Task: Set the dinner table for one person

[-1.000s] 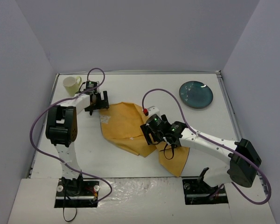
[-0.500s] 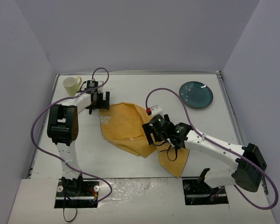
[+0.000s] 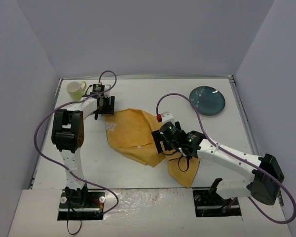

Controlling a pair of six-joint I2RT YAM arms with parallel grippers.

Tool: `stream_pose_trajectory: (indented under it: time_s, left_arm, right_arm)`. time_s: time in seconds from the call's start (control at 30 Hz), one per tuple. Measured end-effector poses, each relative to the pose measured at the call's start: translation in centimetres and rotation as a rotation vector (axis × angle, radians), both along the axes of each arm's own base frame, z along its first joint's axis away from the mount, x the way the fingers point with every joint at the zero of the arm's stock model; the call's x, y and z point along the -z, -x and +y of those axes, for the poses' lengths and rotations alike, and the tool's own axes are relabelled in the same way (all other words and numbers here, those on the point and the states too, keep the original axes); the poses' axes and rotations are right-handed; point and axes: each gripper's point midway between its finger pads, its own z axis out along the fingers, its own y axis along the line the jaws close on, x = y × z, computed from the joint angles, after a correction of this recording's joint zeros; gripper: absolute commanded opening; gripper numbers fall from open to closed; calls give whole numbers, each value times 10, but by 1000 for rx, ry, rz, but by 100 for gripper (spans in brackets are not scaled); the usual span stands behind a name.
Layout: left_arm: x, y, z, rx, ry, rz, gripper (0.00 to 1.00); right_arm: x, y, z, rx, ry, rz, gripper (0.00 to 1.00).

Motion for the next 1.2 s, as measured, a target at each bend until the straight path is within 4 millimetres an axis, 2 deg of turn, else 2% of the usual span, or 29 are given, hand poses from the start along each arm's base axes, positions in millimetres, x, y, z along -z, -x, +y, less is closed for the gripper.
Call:
stream_pose_trajectory:
  time_s: [0.1, 0.23, 0.3, 0.37, 0.53, 0.67, 0.8, 0.87, 0.9, 1.0, 1.03, 1.1, 1.2]
  left_arm:
    - [0, 0, -2, 5, 12, 0, 31]
    - [1, 2, -9, 16, 37, 6, 11]
    - [1, 4, -11, 26, 47, 5, 3]
    - [1, 5, -14, 31, 56, 7, 0]
    - [1, 7, -16, 38, 70, 11, 0]
    - [0, 13, -18, 41, 75, 25, 0]
    - [-1, 26, -16, 35, 71, 67, 0]
    - [-2, 31, -15, 31, 67, 81, 0]
    - [-3, 33, -14, 28, 66, 85, 0]
    - [-9, 37, -13, 20, 62, 90, 0]
    - [-11, 37, -12, 18, 61, 87, 0]
    - [-15, 39, -11, 15, 59, 83, 0]
    - [-26, 41, -9, 8, 53, 68, 0]
  right_arm:
    - [0, 0, 0, 9, -7, 4, 78]
    - [1, 1, 0, 23, -15, 12, 78]
    - [4, 3, -1, 35, -16, 22, 79]
    - [10, 5, -2, 44, -9, 37, 79]
    - [28, 10, -5, 60, 28, 82, 80]
    - [44, 15, -7, 70, 63, 121, 74]
    - [58, 19, -11, 84, 96, 152, 63]
    - [61, 19, -12, 87, 105, 158, 52]
    - [61, 19, -12, 90, 108, 159, 45]
    - [62, 19, -14, 99, 116, 156, 15]
    - [62, 19, -15, 105, 118, 155, 9]
    - [61, 18, -18, 116, 131, 150, 2]
    - [53, 17, -24, 130, 151, 138, 1]
